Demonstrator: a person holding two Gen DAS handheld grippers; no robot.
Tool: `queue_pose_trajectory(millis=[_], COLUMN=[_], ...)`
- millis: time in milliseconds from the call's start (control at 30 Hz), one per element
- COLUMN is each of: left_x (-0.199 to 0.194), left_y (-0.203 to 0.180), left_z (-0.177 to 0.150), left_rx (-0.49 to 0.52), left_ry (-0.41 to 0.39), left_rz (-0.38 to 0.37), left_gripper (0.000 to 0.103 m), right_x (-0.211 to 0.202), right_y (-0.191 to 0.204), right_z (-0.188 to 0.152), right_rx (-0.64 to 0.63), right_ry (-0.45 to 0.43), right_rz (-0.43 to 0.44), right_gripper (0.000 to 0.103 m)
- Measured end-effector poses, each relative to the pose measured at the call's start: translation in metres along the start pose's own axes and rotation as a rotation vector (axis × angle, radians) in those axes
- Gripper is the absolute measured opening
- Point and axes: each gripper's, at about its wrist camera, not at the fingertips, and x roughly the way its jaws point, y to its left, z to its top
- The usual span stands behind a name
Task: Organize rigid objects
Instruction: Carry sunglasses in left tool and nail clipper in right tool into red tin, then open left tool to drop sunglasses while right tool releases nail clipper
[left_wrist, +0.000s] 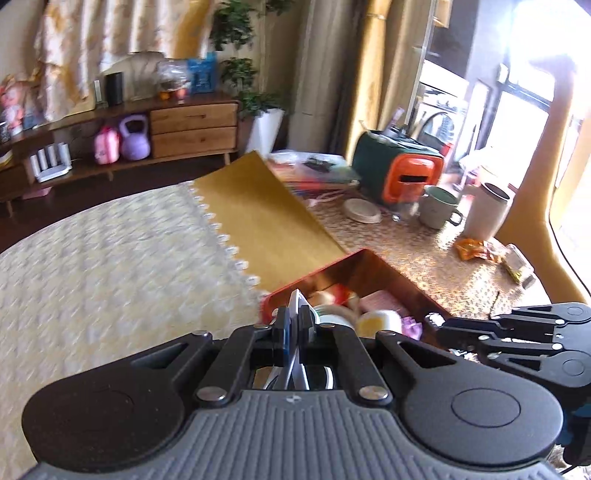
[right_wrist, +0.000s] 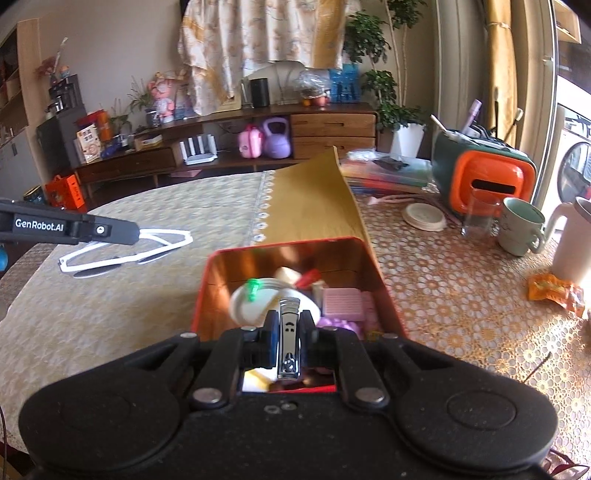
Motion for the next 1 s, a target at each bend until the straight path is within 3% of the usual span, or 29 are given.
queue_pose_trajectory(millis=[433,1000], left_x=[0.070,0.118], left_y=[-0.041,-0.035], left_z=[0.015,-0.009], left_rx=[0.044,-0.008], left_ry=[0.030,0.111], left_rz=[-0.037,-0.052], left_gripper=[0.004,0.004], right_x=[0.022,0.048], right_y=[-0.031,-0.045], right_z=[-0.003,-0.011], right_rx=[0.033,0.063], right_ry=[0.031,0.084], right_rz=[-0.027,-0.052], right_gripper=[0.011,0.011])
